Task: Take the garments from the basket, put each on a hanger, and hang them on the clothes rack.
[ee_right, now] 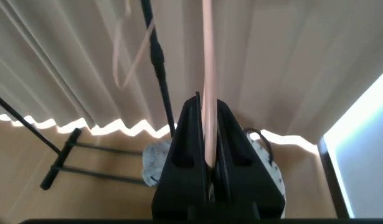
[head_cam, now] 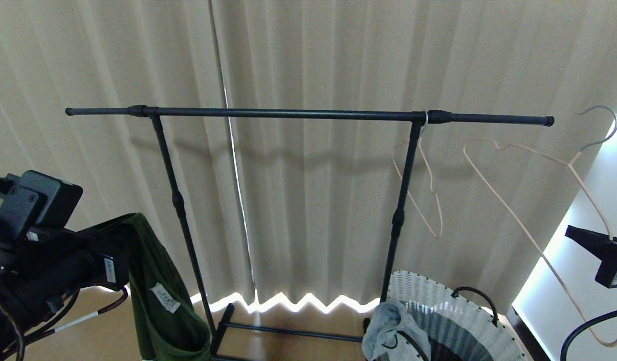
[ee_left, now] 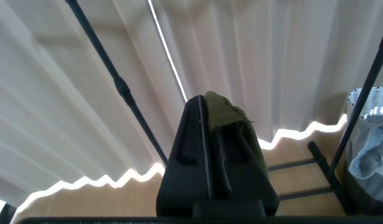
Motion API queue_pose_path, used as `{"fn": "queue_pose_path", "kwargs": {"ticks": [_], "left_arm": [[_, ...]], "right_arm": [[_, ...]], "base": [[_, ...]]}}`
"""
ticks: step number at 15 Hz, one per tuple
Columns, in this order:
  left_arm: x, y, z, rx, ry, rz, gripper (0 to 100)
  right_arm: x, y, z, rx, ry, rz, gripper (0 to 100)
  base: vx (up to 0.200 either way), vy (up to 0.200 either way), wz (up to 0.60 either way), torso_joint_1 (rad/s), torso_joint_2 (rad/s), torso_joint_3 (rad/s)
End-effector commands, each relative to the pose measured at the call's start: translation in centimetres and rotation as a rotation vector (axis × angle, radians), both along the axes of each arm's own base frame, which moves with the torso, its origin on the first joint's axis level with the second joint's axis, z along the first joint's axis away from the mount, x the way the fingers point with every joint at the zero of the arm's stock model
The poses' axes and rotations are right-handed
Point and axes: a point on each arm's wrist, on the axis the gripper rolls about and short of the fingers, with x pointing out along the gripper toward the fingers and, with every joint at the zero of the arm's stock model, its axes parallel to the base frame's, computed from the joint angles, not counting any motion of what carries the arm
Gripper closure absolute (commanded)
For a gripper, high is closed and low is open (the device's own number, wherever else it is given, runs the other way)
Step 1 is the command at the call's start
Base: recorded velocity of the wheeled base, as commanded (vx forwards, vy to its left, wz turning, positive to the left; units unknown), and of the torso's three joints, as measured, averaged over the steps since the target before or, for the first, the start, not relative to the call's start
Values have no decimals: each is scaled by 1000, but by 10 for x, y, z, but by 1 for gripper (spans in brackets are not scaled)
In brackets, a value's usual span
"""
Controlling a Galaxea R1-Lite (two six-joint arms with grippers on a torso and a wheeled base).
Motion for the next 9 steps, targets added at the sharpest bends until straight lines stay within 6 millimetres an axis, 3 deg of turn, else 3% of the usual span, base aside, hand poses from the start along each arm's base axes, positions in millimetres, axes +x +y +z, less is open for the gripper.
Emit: {"fn": "queue_pose_path", "kwargs": {"ticks": [1, 9], "left_arm": [[1, 0, -1, 2, 6, 0, 100], [6, -1, -4, 11, 23, -1, 100]], "right_arm": [[-9, 5, 5, 1, -36, 43, 100], [-14, 14, 3, 7, -39, 118, 100]], "base": [[0, 200, 0, -2, 2, 2], [0, 200, 0, 5, 2, 2]]}}
